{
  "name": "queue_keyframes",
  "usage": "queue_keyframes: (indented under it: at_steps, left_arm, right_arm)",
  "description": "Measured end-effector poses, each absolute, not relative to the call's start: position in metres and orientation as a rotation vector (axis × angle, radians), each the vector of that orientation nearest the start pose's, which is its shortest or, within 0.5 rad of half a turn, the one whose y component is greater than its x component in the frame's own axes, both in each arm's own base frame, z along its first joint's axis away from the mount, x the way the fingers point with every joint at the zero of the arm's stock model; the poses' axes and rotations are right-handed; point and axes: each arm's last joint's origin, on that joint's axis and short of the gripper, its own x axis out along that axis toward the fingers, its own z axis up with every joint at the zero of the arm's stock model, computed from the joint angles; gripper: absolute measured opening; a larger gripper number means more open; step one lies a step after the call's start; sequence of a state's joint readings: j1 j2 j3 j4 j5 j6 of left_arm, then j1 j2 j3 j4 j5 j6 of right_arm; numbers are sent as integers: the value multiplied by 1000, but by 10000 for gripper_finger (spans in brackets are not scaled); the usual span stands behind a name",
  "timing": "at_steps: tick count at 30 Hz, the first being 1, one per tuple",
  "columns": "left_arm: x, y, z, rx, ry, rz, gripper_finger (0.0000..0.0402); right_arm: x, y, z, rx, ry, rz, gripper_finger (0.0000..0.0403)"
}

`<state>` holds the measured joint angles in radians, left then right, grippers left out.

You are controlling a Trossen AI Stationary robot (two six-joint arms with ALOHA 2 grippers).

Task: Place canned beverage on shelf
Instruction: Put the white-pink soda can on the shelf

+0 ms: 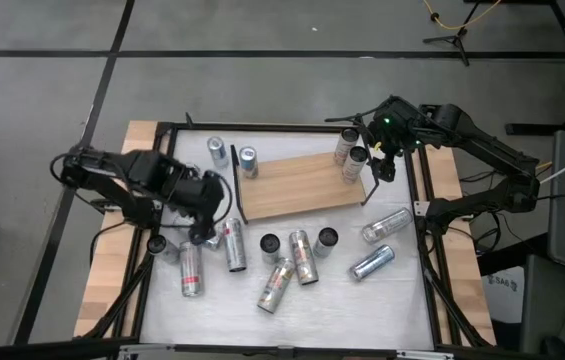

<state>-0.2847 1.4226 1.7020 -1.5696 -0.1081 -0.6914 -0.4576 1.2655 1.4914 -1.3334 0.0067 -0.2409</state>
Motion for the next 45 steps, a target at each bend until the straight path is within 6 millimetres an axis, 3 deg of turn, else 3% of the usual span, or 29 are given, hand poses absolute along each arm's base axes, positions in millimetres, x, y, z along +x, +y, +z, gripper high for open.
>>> queue_keyframes:
  at_steps: [6, 16, 22, 36, 45]
  left_arm:
    - [189, -80, 369, -327, 1415, 143, 267]
    - [140, -75, 349, -300, 1452, 80, 267]
    - [121, -75, 342, -290, 1464, 40, 267]
    - [106, -86, 313, -192, 1571, 22, 267]
    - [102, -90, 311, -169, 1570, 30, 267]
  right_arm:
    - [188, -92, 382, 60, 1114, -244, 303]
    - [189, -90, 382, 142, 1087, -220, 303]
    - [191, -91, 384, 178, 1057, -249, 303]
    - [197, -94, 388, 177, 975, -272, 303]
    - [197, -94, 388, 177, 975, -272, 303]
